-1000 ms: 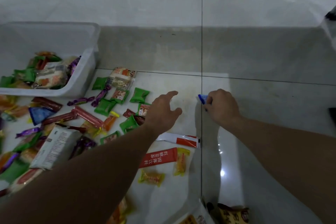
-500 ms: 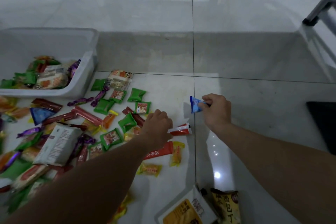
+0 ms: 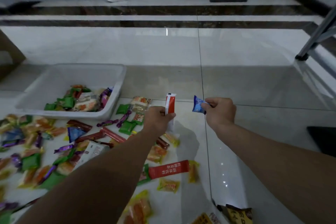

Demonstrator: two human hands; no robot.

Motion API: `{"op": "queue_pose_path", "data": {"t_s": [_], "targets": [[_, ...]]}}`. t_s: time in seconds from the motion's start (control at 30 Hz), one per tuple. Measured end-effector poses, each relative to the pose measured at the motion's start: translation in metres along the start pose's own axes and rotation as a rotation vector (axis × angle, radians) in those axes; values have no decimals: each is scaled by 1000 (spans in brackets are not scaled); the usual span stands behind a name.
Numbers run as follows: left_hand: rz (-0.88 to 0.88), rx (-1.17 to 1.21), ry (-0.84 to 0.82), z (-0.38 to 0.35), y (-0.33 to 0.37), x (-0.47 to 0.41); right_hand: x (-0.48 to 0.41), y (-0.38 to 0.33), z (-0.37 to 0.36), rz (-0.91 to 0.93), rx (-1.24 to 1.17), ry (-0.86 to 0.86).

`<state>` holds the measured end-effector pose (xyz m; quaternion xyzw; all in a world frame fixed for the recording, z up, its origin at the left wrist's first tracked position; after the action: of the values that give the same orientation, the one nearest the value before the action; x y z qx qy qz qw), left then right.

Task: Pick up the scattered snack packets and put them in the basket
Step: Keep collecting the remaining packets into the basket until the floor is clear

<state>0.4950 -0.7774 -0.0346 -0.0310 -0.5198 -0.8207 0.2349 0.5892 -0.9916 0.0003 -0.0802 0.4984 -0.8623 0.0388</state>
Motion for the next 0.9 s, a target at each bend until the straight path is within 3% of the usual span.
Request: {"op": "queue_pose_path", "data": {"t_s": [0.23, 0.53, 0.9], "targets": [[-2, 135, 187, 110, 8, 6, 10, -85, -65, 109, 8, -105], [57, 130, 362, 243, -42, 8, 22, -155, -170, 171, 63, -210], [62, 180, 416, 314, -115, -30, 12, -201, -287, 169, 98, -278]]}}
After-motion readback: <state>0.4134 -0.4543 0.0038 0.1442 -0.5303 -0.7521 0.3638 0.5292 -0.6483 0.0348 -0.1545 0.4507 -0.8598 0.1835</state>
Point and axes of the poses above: each hand's wrist, its own x-axis away from the middle knuckle, its own z-axis out of the back of the hand, y = z × x, the point moved 10 cm from there along -x, towards the middle knuckle, and after that the axes turned 13 degrees about -y, right-handed, at the moved point
